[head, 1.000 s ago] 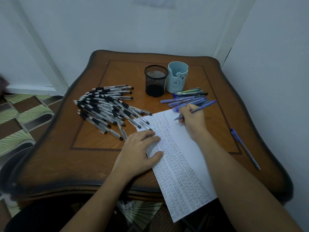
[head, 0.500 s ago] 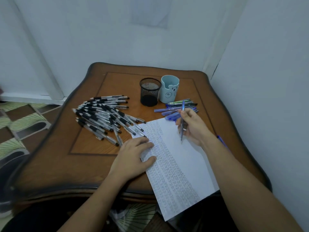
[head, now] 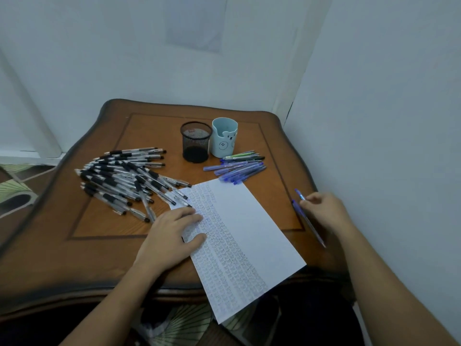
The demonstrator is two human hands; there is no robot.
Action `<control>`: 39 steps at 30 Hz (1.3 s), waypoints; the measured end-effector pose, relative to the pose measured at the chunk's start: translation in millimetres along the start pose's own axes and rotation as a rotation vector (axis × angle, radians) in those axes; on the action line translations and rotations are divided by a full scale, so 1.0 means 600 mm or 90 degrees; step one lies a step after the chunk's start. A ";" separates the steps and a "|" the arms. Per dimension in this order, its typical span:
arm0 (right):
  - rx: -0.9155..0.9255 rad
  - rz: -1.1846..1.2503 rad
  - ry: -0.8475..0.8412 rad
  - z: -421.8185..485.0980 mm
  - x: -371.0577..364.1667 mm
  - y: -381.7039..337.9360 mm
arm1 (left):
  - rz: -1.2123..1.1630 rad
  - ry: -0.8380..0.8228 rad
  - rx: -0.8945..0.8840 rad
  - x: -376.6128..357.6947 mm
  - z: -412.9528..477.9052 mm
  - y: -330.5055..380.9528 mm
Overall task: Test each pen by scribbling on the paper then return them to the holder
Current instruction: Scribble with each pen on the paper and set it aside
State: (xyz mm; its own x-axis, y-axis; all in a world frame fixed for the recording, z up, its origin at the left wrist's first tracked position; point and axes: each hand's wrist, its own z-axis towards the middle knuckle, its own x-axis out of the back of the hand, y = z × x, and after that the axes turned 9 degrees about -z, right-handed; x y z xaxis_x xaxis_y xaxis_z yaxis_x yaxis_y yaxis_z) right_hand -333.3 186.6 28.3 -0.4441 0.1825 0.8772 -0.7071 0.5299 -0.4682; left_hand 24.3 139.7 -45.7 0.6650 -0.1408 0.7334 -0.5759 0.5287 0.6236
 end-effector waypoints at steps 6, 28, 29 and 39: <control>-0.018 -0.048 -0.043 -0.018 0.000 0.020 | 0.007 0.010 -0.003 -0.002 0.000 0.002; 0.356 -0.144 0.014 0.094 -0.138 -0.164 | 0.004 -0.004 0.011 0.002 -0.004 0.004; 0.365 -0.187 0.021 0.094 -0.135 -0.164 | 0.004 -0.003 0.010 0.002 -0.004 0.005; 0.348 -0.103 0.006 0.070 -0.088 -0.159 | 0.002 0.014 0.001 0.003 -0.005 0.008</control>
State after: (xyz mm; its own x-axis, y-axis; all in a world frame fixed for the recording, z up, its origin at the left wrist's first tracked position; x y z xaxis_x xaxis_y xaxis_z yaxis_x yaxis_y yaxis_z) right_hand -265.1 91.6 22.2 -0.3035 0.1427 0.9421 -0.9487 0.0464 -0.3127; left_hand 24.2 144.3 -42.4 0.6735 -0.1210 0.7292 -0.5787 0.5275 0.6220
